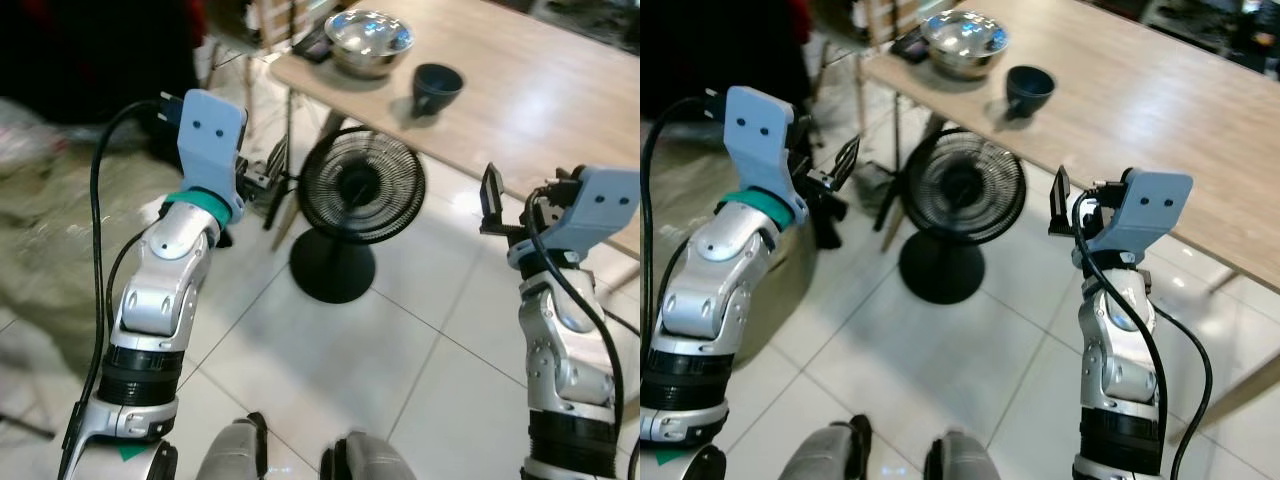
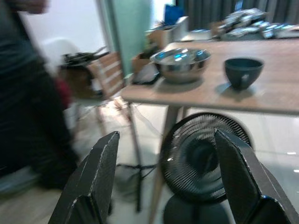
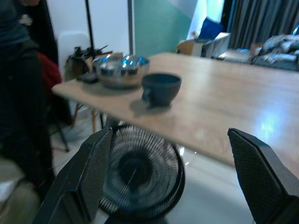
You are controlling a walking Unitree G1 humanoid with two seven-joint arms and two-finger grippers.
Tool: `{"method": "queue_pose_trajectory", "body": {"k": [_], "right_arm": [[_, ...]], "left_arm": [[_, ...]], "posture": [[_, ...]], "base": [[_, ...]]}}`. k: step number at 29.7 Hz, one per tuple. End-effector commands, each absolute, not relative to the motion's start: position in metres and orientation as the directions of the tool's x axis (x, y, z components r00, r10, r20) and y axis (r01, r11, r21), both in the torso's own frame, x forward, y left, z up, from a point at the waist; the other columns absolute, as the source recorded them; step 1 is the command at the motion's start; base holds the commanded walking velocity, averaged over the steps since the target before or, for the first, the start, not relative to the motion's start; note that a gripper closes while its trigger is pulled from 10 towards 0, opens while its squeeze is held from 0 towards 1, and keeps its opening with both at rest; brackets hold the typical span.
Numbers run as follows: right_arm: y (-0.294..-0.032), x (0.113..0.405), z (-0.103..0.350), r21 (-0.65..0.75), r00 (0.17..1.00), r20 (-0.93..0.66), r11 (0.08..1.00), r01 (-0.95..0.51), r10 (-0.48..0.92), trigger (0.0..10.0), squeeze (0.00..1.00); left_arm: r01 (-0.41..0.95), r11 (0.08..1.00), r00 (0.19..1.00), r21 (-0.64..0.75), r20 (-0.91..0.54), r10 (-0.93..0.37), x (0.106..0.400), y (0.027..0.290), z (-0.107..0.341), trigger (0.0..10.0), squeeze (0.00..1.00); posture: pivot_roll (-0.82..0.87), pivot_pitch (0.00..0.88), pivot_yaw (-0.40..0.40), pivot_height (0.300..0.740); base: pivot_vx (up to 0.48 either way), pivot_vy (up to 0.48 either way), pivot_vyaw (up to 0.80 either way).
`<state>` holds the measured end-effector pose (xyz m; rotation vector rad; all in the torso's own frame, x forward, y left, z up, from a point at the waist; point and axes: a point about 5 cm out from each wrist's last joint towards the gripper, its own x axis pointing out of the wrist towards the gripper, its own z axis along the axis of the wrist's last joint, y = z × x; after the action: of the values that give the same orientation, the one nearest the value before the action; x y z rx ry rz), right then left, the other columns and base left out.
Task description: Setting the table
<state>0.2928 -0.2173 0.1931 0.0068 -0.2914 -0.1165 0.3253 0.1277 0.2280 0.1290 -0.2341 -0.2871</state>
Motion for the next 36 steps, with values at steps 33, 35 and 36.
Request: {"method": "queue_pose_trajectory", "body": {"k": [33, 35, 36], "right_arm": [[-0.2271, 0.2903, 0.1891, 0.035, 0.951, 0.271, 0.989, 0.146, -0.150, 10.0, 0.00], [-0.2277, 0.2905, 0.1888, 0.036, 0.951, 0.270, 0.988, 0.147, -0.152, 10.0, 0.00], [-0.2280, 0.2905, 0.1886, 0.037, 0.951, 0.269, 0.988, 0.148, -0.153, 10.0, 0.00]], "left_arm": [[0.315, 0.941, 0.923, 0.121, 0.193, -0.334, 0.3284, 0.1135, 0.2265, 10.0, 0.00], [0.315, 0.941, 0.923, 0.122, 0.191, -0.334, 0.3286, 0.1133, 0.2259, 10.0, 0.00], [0.312, 0.942, 0.925, 0.125, 0.186, -0.331, 0.3287, 0.1137, 0.2244, 10.0, 0.00]], "posture": [[0.01, 0.042, 0.009, 0.740], [0.01, 0.040, 0.009, 0.740], [0.01, 0.040, 0.009, 0.740]], "base": [[-0.077, 0.000, -0.59], [0.000, 0.000, -0.80], [0.000, 0.000, -0.80]]}}
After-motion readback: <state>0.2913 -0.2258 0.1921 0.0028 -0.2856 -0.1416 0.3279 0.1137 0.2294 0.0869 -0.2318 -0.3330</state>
